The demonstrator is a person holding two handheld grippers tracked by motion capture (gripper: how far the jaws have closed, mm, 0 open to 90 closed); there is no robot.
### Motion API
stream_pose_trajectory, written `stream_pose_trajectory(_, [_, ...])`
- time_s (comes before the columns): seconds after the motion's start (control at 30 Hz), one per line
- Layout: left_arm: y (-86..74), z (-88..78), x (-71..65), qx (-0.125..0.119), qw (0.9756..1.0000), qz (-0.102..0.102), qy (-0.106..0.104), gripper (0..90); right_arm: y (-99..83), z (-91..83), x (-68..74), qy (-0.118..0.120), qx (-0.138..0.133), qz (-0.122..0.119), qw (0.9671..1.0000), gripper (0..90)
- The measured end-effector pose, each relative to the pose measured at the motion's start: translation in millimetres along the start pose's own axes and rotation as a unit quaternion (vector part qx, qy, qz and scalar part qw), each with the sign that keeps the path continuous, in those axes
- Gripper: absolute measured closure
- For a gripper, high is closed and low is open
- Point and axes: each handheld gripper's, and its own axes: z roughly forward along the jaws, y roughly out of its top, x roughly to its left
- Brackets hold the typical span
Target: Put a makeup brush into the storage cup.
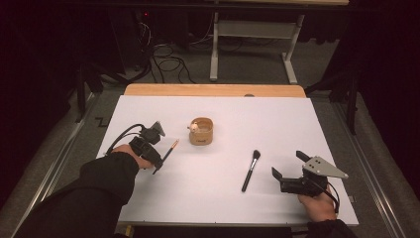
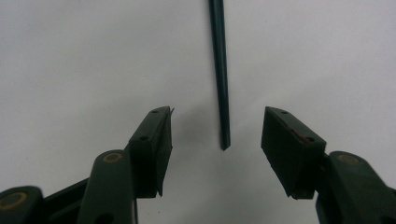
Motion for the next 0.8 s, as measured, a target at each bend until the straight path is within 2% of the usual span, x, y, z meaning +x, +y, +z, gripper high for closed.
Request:
stream_pose_trajectory(0.13, [5.3, 1.0, -1.0, 0.003, 1.0000, 0.005, -0.005, 47.4, -0.1, 0.2, -0.2, 0.001, 0.001, 0.001, 1.0000, 0.7])
stream_pose_trajectory(0.4, [13.0, 10.9, -2.5, 0.018, 0.9996, 0.019, 0.006, 52.2, -0.2, 0.2, -0.3, 0.001, 0.001, 0.001, 1.0000, 0.7])
stream_pose_trajectory(0.5, [15.6, 13.1, -2.7, 0.019, 0.9996, 0.020, 0.010, 54.2, -0.4, 0.4, -0.3, 0.002, 0.001, 0.001, 1.0000, 0.7])
stream_pose_trajectory(0.6, [17.5, 14.4, -2.6, 0.018, 0.9996, 0.020, 0.003, 58.6, -0.5, 0.7, -0.2, 0.002, 0.001, 0.001, 1.0000, 0.7])
stream_pose_trajectory(0.8, [20.3, 16.5, -0.3, 0.022, 0.9996, 0.017, 0.002, 63.0, -0.7, 1.2, 0.2, 0.003, 0.003, -0.001, 1.0000, 0.8])
